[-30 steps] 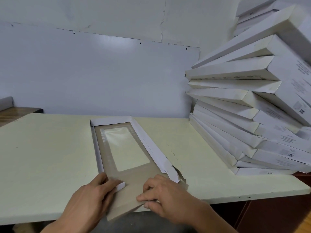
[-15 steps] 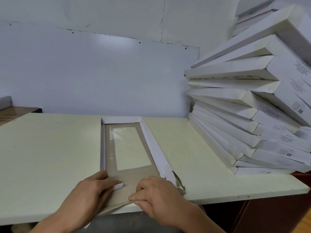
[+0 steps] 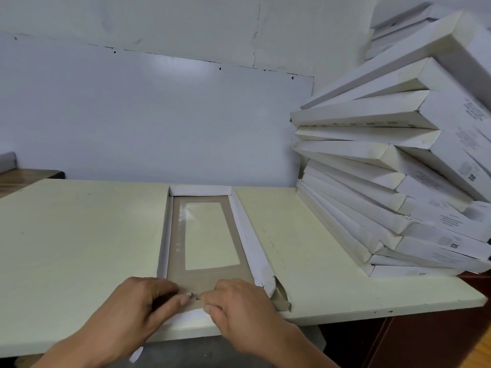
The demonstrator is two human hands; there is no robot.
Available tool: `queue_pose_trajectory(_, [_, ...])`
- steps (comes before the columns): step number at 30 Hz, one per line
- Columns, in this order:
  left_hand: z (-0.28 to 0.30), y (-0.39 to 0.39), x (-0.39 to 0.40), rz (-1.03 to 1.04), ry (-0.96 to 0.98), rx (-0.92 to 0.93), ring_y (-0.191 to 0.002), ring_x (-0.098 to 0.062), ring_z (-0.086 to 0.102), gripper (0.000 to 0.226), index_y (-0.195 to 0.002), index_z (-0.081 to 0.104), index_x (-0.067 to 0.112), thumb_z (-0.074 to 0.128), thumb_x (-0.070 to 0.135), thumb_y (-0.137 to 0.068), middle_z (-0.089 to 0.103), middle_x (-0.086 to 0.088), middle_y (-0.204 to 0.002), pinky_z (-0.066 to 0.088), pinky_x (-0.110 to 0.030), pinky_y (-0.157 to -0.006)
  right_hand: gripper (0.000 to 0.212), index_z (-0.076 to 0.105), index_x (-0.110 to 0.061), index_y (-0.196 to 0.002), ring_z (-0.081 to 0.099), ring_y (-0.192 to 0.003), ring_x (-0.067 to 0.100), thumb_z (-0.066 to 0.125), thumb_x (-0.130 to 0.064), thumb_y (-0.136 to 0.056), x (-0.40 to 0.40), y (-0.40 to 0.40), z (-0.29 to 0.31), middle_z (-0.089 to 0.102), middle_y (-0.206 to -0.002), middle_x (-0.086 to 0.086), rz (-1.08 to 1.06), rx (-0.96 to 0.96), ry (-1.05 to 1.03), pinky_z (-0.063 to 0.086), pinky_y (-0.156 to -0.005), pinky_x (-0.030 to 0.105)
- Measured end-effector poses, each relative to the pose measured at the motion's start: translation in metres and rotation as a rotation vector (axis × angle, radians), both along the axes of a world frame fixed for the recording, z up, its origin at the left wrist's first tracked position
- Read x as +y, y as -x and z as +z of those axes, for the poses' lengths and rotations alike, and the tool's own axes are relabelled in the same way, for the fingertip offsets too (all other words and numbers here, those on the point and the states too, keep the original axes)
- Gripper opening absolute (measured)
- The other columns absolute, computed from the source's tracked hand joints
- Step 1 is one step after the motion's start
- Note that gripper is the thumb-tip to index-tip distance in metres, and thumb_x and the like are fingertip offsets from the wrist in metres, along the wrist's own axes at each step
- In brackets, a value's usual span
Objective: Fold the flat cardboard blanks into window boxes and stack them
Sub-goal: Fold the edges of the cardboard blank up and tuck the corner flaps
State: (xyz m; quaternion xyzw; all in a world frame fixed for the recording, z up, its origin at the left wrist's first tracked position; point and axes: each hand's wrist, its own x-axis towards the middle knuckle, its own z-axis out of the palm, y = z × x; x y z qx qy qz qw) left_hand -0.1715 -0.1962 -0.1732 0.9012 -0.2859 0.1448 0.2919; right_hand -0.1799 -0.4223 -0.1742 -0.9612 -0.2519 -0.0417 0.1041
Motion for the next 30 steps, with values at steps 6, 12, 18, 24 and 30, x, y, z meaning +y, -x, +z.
queue_pose_trajectory(6, [-0.007, -0.004, 0.003, 0.063, -0.097, -0.055, -0.073, -0.007, 0.056, 0.055, -0.085, 0.068, 0.028, 0.03, 0.067, -0.084, 0.059, 0.011, -0.074, 0.044, -0.021, -0.063, 0.021, 0.051, -0.018, -0.087, 0.046, -0.08, 0.026, 0.04, -0.028, -0.102, 0.007, -0.005, 0.002, 0.044, -0.087, 0.001, -0.024, 0.02, -0.007, 0.022, -0.052, 0.03])
queue_pose_trajectory(12, [-0.006, -0.003, 0.004, 0.121, -0.184, -0.038, -0.073, -0.008, 0.055, 0.056, -0.091, 0.066, 0.032, 0.033, 0.075, -0.08, 0.056, 0.013, -0.086, 0.047, -0.026, -0.065, 0.022, 0.053, -0.011, -0.087, 0.051, -0.083, 0.033, 0.043, -0.027, -0.099, 0.015, -0.014, -0.004, 0.045, -0.083, 0.004, -0.051, 0.039, -0.052, 0.037, -0.064, 0.039])
queue_pose_trajectory(18, [-0.007, -0.001, 0.003, 0.127, -0.271, 0.0, -0.085, -0.004, 0.05, 0.034, -0.102, 0.059, 0.034, 0.053, 0.062, -0.084, 0.05, 0.015, -0.097, 0.045, -0.022, -0.072, 0.027, 0.061, -0.019, -0.117, 0.056, -0.107, 0.033, 0.046, -0.029, -0.097, 0.017, -0.017, -0.002, 0.064, -0.114, 0.009, -0.061, 0.096, -0.122, 0.048, -0.089, 0.048])
queue_pose_trajectory(24, [-0.009, -0.003, 0.002, 0.125, -0.263, 0.005, -0.085, -0.004, 0.051, 0.027, -0.101, 0.06, 0.034, 0.059, 0.056, -0.085, 0.051, 0.016, -0.096, 0.045, -0.022, -0.073, 0.031, 0.062, -0.026, -0.124, 0.056, -0.11, 0.032, 0.045, -0.031, -0.098, 0.017, -0.017, -0.003, 0.063, -0.12, 0.007, -0.04, 0.076, -0.102, 0.048, -0.09, 0.047])
queue_pose_trajectory(30, [-0.012, -0.002, 0.004, 0.124, -0.262, -0.002, -0.084, -0.005, 0.052, 0.032, -0.101, 0.06, 0.035, 0.053, 0.061, -0.083, 0.05, 0.017, -0.096, 0.045, -0.021, -0.072, 0.029, 0.062, -0.02, -0.119, 0.057, -0.102, 0.032, 0.045, -0.033, -0.1, 0.016, -0.013, -0.001, 0.063, -0.111, 0.008, -0.03, -0.005, -0.033, 0.046, -0.085, 0.045])
